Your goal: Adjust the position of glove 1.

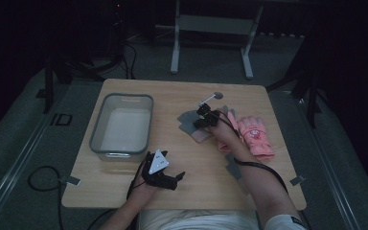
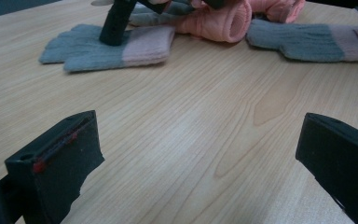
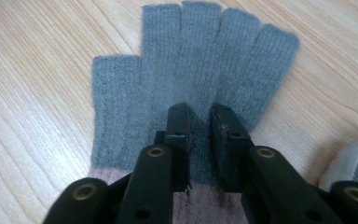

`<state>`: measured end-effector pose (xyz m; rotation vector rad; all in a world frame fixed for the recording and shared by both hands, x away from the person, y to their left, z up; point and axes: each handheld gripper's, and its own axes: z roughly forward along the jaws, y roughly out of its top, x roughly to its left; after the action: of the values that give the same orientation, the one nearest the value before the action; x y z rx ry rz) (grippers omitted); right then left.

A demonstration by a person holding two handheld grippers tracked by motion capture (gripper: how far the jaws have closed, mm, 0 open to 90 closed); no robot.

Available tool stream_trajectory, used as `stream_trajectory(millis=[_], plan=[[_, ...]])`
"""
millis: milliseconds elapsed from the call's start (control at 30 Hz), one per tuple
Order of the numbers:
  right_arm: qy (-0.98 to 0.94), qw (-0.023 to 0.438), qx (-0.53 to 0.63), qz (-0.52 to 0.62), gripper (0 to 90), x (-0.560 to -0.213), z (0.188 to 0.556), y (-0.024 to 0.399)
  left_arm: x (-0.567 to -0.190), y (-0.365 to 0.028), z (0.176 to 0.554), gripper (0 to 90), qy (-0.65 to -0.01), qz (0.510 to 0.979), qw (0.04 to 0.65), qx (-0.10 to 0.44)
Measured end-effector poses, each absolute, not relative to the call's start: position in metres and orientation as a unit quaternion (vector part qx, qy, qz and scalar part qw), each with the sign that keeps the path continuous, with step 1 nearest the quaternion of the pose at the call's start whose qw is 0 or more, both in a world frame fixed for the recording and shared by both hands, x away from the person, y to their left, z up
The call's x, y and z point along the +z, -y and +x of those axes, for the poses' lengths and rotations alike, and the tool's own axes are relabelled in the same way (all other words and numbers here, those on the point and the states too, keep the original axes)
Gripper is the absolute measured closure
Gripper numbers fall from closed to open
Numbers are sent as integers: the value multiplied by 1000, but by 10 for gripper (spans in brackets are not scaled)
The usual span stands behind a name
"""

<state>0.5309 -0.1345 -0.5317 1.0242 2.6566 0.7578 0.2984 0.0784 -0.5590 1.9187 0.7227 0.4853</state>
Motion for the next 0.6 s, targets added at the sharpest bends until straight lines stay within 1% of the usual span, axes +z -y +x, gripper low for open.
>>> stream_trajectory(millis=[67, 133, 167, 267, 300, 400, 433, 600], plan=[[-889, 86, 264, 365, 835, -530, 532, 135, -559, -79, 299, 0, -298, 792, 495, 199], [-884, 89, 268, 373, 849, -527, 532, 135, -559, -79, 299, 0, -298, 792, 495, 199], [-880, 105, 274, 374, 853, -518, 528, 133, -559, -79, 299, 0, -298, 791, 496, 198], [-871, 133, 287, 375, 854, -496, 518, 129, -559, -79, 299, 0, -298, 791, 495, 198], [-866, 138, 298, 378, 854, -488, 513, 129, -559, -79, 299, 0, -298, 792, 495, 199], [-862, 140, 303, 381, 854, -482, 510, 130, -559, -79, 299, 0, -299, 791, 495, 199], [-849, 152, 325, 388, 854, -463, 495, 130, -559, -79, 299, 0, -299, 792, 494, 200], [-819, 168, 364, 411, 854, -433, 464, 136, -559, -78, 299, 0, -300, 791, 493, 202]])
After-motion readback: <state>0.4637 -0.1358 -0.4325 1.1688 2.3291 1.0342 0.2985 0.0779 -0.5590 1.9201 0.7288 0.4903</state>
